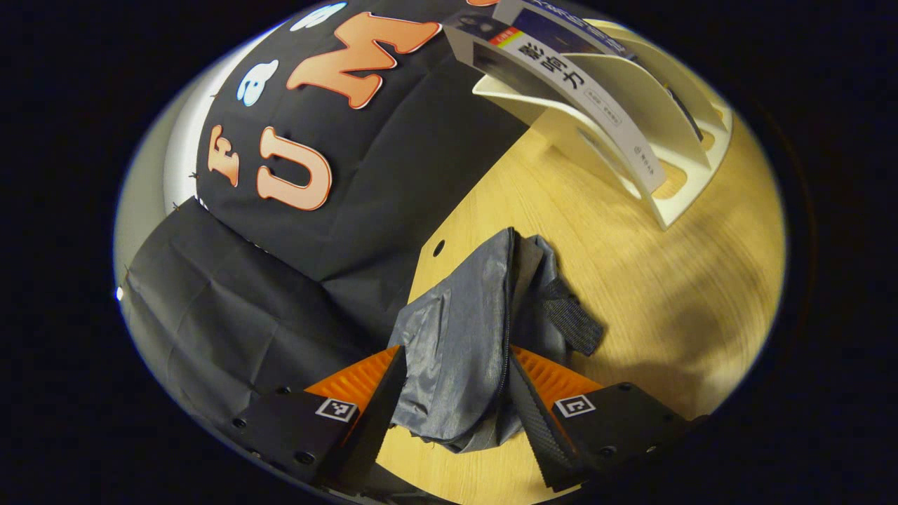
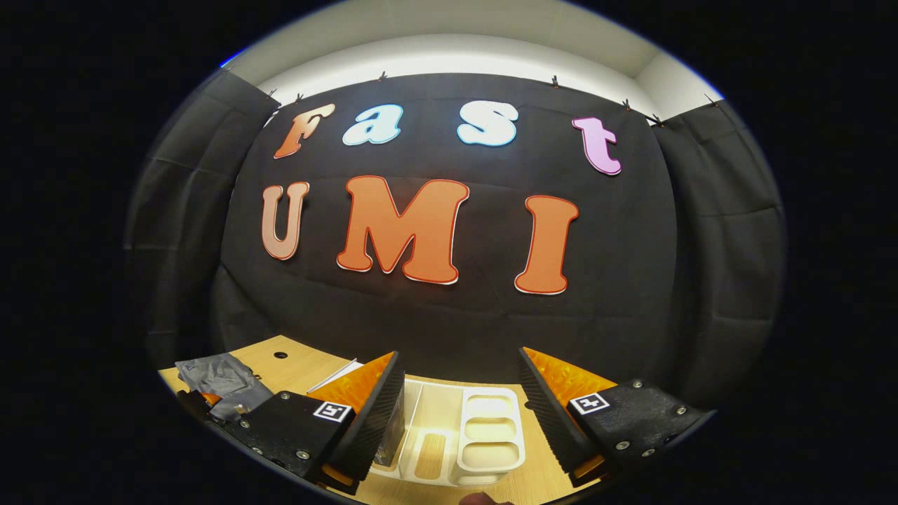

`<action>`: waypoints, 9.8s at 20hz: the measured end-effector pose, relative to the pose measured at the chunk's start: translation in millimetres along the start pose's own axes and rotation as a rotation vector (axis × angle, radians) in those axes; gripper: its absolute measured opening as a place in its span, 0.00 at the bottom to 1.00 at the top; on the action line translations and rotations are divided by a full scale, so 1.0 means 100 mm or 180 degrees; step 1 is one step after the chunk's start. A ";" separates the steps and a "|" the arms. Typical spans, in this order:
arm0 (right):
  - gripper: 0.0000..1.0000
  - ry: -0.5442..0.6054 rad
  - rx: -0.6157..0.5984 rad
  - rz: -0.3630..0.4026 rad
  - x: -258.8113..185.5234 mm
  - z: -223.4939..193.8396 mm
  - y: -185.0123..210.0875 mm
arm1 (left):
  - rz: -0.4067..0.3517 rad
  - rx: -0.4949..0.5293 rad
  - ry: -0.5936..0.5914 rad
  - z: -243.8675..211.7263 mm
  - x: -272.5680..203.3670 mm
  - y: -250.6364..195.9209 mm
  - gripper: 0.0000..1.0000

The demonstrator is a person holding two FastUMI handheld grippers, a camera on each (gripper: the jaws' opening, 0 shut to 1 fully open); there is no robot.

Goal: Open the schoolbag, grab two books from the bookshelf and put them into the schoolbag.

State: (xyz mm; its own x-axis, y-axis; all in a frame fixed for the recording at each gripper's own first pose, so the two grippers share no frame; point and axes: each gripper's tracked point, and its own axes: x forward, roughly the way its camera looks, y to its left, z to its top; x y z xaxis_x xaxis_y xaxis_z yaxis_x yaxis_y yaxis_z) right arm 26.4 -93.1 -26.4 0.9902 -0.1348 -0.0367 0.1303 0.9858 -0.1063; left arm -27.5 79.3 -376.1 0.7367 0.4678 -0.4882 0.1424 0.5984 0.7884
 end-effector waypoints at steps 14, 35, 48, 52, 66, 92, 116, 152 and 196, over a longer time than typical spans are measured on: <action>0.97 0.0047 -0.0051 0.0050 0.02 -0.07 0.03 | -0.0344 -0.0137 0.0271 -0.08 0.38 0.11 0.43; 0.97 0.1079 -0.0200 0.0732 0.60 -0.32 1.28 | -0.1977 -0.0738 0.0233 -0.08 0.03 1.06 0.05; 0.98 0.2413 -0.0075 0.0566 0.92 -0.76 1.85 | -0.3133 -0.0737 0.0108 -0.04 0.15 1.73 0.05; 0.98 0.2719 -0.0166 0.0506 1.10 -0.92 1.98 | -0.3305 -0.0601 0.0084 -0.01 0.24 1.81 0.05; 0.68 0.4057 0.0220 0.0044 1.29 -1.73 1.97 | -0.3462 -0.0347 -0.0047 0.02 0.41 1.80 0.00; 0.29 0.3197 0.1840 0.0694 0.66 -0.20 1.19 | -0.3248 -0.0783 0.0221 -0.04 0.31 1.75 0.05; 0.27 0.3395 0.2737 0.1684 -0.41 -0.96 2.86 | -0.3176 -0.0996 0.0185 0.01 0.09 1.66 0.05; 0.97 0.3564 0.2395 0.1608 -0.48 -1.85 3.72 | -0.3313 -0.1273 0.0208 -0.07 0.08 1.50 0.05; 0.46 0.4370 0.0702 0.0478 1.21 -2.05 1.29 | -0.3001 -0.1411 0.0630 -0.13 0.09 1.28 0.05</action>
State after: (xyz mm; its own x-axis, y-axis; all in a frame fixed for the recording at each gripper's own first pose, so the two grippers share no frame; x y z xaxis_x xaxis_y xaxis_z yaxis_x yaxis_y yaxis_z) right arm 152.2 -2.9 -247.8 0.1725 0.1092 -0.9789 0.1609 0.9774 0.1373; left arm -11.3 167.9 -284.5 0.3275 -0.2353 -0.9151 0.3170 0.9397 -0.1282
